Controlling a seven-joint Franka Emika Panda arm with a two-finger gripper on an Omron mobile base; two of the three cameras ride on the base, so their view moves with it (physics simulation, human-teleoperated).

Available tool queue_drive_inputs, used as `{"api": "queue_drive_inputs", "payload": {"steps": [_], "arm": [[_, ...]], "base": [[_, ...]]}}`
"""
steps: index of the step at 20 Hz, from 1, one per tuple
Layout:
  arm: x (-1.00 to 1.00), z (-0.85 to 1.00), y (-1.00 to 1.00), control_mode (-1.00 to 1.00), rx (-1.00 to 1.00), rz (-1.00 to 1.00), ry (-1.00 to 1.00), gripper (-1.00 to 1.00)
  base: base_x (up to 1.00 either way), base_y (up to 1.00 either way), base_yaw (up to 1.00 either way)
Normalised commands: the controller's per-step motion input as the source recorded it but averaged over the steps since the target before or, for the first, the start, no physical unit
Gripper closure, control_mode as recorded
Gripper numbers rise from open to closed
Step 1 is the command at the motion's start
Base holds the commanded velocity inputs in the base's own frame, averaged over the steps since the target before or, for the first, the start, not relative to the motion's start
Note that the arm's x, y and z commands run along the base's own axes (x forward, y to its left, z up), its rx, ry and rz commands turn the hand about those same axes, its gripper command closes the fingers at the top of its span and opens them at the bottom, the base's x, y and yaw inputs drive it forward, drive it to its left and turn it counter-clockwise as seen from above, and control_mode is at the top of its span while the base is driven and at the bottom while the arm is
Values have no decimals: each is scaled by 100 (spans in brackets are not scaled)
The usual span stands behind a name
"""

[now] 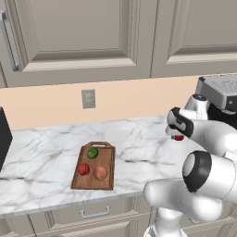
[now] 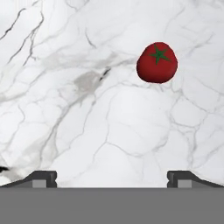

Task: Place the avocado, onion, tomato, and bell pepper on the cutting board.

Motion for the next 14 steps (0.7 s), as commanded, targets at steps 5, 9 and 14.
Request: {"api": "queue_drive_inputs", "payload": {"steps": [5,9,14], "arm": [[25,0,-49,-100,0,1,0,-100],[30,-3,-38,-100,0,2,0,-100],[34,-15,-18,-100,0,2,-2,-100]], "base": [[0,0,0],[0,0,0],[0,0,0]]}}
